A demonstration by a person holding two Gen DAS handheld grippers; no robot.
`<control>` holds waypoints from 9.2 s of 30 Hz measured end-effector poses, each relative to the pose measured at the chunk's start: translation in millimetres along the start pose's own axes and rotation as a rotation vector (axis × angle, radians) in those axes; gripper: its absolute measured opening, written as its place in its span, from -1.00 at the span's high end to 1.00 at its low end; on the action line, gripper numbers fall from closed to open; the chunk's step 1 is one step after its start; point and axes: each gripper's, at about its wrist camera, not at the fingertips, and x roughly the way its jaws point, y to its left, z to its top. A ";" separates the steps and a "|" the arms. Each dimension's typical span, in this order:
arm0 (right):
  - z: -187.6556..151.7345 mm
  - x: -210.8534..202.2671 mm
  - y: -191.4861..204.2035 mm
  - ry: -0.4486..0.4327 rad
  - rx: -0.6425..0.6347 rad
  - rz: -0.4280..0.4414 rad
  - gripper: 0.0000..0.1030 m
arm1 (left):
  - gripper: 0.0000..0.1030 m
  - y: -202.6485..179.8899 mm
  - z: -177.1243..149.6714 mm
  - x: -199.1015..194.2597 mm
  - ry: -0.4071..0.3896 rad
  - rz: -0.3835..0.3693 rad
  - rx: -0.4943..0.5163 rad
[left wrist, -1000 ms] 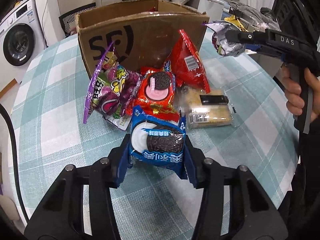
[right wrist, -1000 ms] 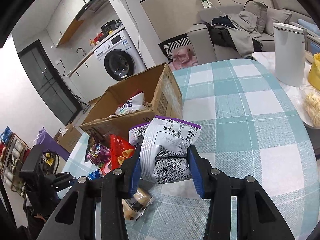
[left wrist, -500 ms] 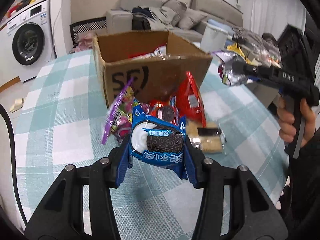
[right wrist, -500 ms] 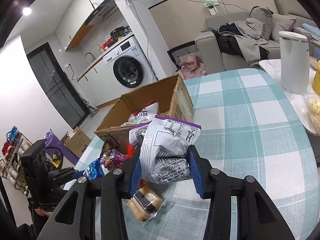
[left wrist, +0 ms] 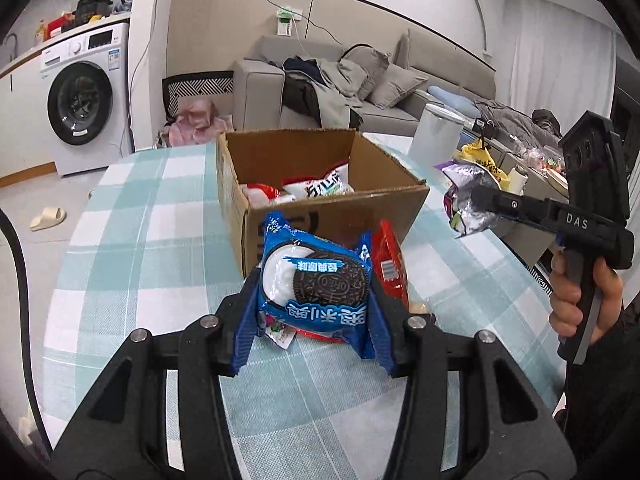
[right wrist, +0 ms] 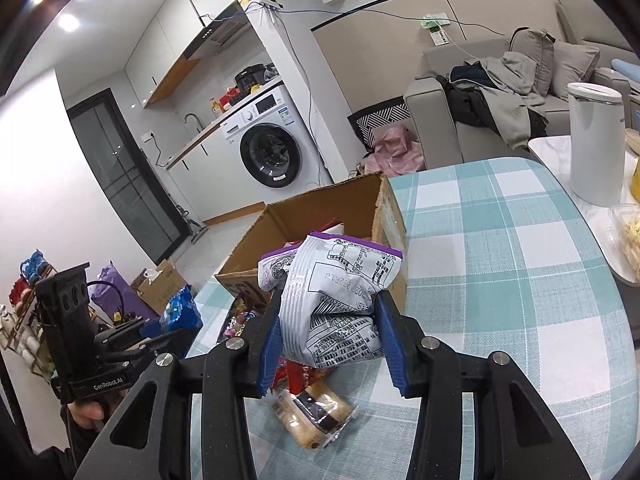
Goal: Organize snacks
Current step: 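Lower the Oreo pack and white bag into the box with both grippers, then open both grippers and withdraw them toward the remaining snacks, then grasp the red chip bag with the right gripper while the left grasps the purple candy bag, then lift both bags and lower them into the box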
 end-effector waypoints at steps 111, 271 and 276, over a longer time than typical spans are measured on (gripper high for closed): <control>14.0 61.1 16.5 0.081 -0.106 -0.177 -0.99 | -0.99 -5.2 50.6 49.8 -0.087 0.187 0.058; -1.8 65.9 19.1 0.095 -0.011 0.081 0.23 | 0.13 -0.2 35.5 22.2 -0.069 0.041 -0.031; 8.4 59.4 20.5 0.060 -0.003 0.077 0.23 | 0.13 -9.5 53.6 17.0 -0.094 0.062 -0.010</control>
